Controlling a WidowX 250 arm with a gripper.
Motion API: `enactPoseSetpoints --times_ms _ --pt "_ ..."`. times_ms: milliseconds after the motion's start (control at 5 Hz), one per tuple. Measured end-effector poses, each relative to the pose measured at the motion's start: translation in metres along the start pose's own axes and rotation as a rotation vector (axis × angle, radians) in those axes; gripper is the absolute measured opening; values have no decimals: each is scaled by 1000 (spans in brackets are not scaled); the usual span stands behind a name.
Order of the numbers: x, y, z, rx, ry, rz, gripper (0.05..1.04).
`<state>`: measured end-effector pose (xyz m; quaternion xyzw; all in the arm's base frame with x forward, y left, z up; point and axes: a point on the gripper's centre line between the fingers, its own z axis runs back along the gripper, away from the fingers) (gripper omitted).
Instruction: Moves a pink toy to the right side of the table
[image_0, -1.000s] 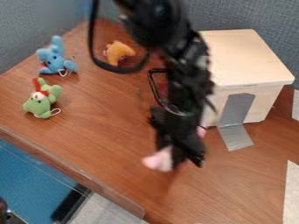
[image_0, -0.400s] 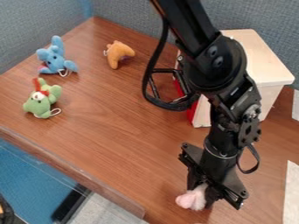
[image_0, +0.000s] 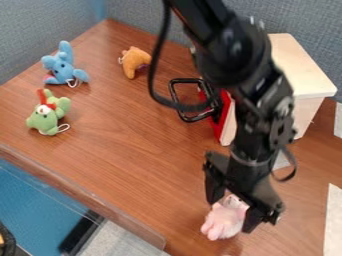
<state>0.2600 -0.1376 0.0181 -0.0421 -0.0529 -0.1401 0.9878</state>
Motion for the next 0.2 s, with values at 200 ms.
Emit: enactPoseSetpoints --times_ms 200 --pt "5 -6 37 -4 -91 -15 1002"
